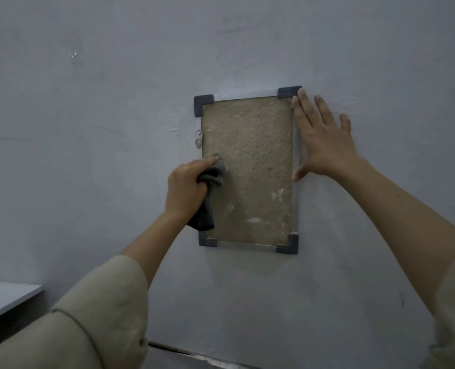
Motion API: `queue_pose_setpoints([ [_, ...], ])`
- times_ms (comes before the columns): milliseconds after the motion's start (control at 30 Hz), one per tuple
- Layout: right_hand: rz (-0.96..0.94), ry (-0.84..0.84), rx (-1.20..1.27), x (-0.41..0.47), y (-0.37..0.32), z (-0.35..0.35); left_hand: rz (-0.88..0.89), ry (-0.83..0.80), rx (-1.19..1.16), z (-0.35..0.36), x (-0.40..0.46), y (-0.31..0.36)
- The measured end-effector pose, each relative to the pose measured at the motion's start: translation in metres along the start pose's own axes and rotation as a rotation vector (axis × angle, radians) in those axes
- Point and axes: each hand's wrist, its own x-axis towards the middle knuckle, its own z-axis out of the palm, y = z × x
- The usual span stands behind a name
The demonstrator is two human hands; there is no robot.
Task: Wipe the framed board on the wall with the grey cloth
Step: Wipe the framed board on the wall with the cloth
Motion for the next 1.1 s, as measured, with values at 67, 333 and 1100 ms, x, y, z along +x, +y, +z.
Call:
queue_pose_setpoints([
  [67,0.001,-0.002,-0.004,0.000,0.000,-0.001,0.084,-0.124,-0.002,-0.003,-0.001,-0.001],
  [333,-0.004,0.005,-0.007,0.001,0.001,0.001,-0.109,0.105,-0.032,0.000,0.008,0.009],
  [1100,0.000,0.010,-0.001,0.002,0.002,0.003,-0.084,0.123,-0.050,0.020,0.032,0.046],
])
